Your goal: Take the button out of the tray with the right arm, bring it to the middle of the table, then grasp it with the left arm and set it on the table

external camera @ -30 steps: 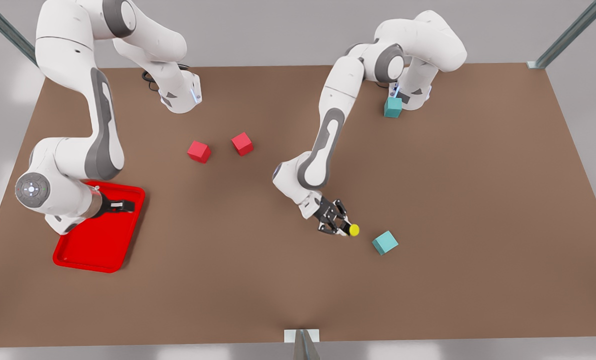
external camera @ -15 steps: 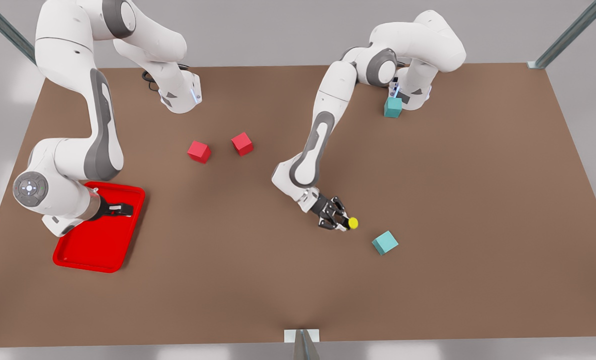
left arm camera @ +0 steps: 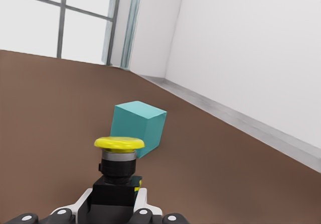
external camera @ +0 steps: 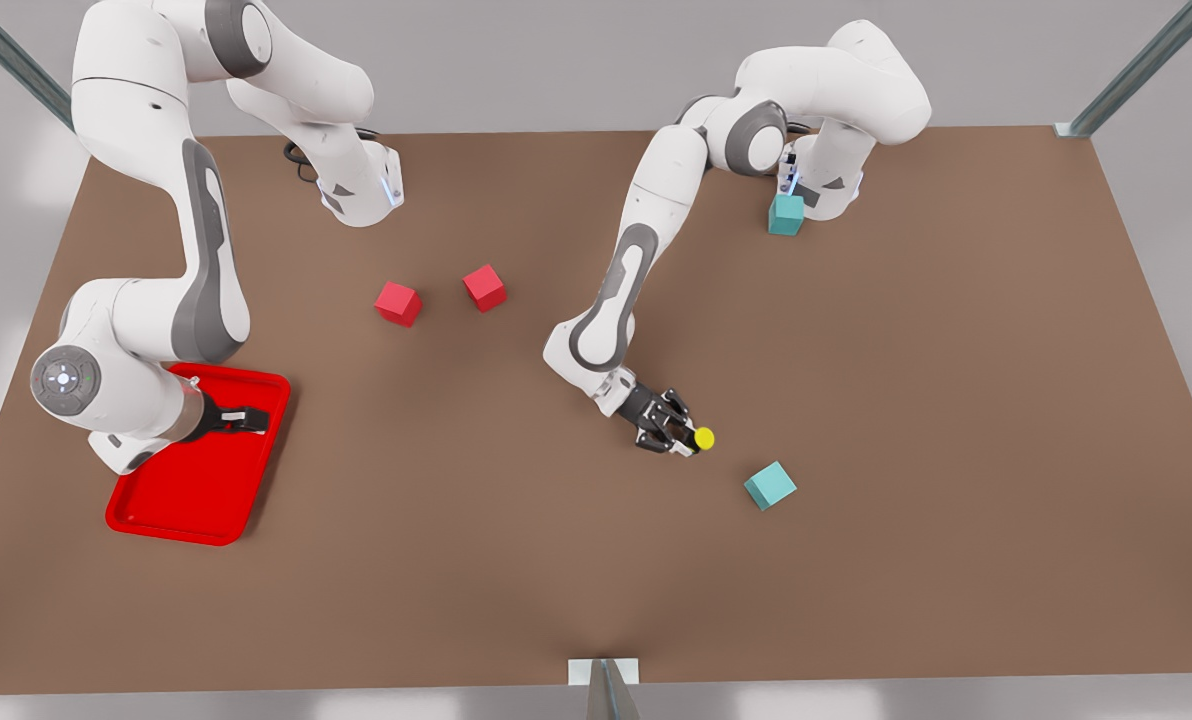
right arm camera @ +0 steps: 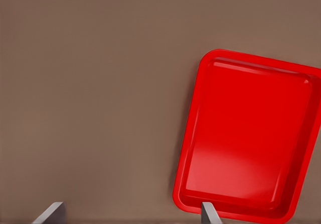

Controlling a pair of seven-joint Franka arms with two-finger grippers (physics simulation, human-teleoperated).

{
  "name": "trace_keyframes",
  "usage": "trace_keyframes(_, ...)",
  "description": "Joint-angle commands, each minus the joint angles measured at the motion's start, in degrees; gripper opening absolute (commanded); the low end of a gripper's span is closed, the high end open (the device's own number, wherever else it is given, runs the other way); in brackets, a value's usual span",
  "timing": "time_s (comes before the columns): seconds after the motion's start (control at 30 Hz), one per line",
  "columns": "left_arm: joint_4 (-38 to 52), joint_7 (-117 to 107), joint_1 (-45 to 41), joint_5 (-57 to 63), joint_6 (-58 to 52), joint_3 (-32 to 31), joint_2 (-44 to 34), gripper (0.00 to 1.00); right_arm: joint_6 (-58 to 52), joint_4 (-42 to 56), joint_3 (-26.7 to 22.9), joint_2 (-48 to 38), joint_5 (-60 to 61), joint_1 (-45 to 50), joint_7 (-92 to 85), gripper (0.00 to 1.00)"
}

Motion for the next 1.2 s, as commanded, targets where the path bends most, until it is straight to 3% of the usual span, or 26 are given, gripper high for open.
trace_keyframes(0.0,0.0,-2.1,-0.1,1.0,-0.8,-0.2,0.0,0.44,0.0,0.0,0.0,-0.1,0.0,0.0,0.1,1.00)
trace_keyframes(0.17,0.0,-1.9,-0.1,1.3,-1.4,-0.5,0.1,0.48,0.0,0.0,0.0,0.0,0.0,0.2,0.1,1.00)
trace_keyframes(0.23,0.0,-1.3,-0.2,1.3,-1.6,-0.5,0.0,0.62,0.0,-0.1,0.0,0.0,0.0,0.3,0.1,1.00)
trace_keyframes(0.3,0.0,-0.9,-0.2,2.0,-1.6,-0.5,0.1,0.98,0.0,-0.2,0.0,0.0,0.0,0.3,0.1,1.00)
trace_keyframes(0.33,0.0,-0.8,-0.4,2.0,-1.7,-0.5,0.0,0.99,0.0,-0.2,0.0,0.0,0.0,0.3,0.1,1.00)
trace_keyframes(0.57,-0.5,2.0,-0.9,2.0,-4.6,-0.5,-1.0,0.99,-0.6,-0.2,0.0,0.6,0.0,0.1,-0.3,1.00)
trace_keyframes(0.87,-2.5,9.0,-1.6,1.9,-8.4,-0.4,-8.9,0.99,-0.6,0.3,0.0,0.9,0.2,0.3,-0.4,1.00)
trace_keyframes(1.0,-4.7,18.2,-0.9,1.9,-8.4,-0.3,-18.6,0.99,-0.6,0.2,0.0,0.9,0.2,0.4,-0.4,1.00)
trace_keyframes(1.07,-5.0,33.9,3.5,-0.6,-6.8,-0.9,-31.4,0.99,-0.7,0.2,0.0,0.9,0.1,0.5,-0.4,1.00)
trace_keyframes(1.17,-4.4,59.8,11.7,-21.1,-1.1,-1.0,-42.7,0.99,-0.6,0.2,0.0,0.9,0.2,0.5,-0.4,1.00)
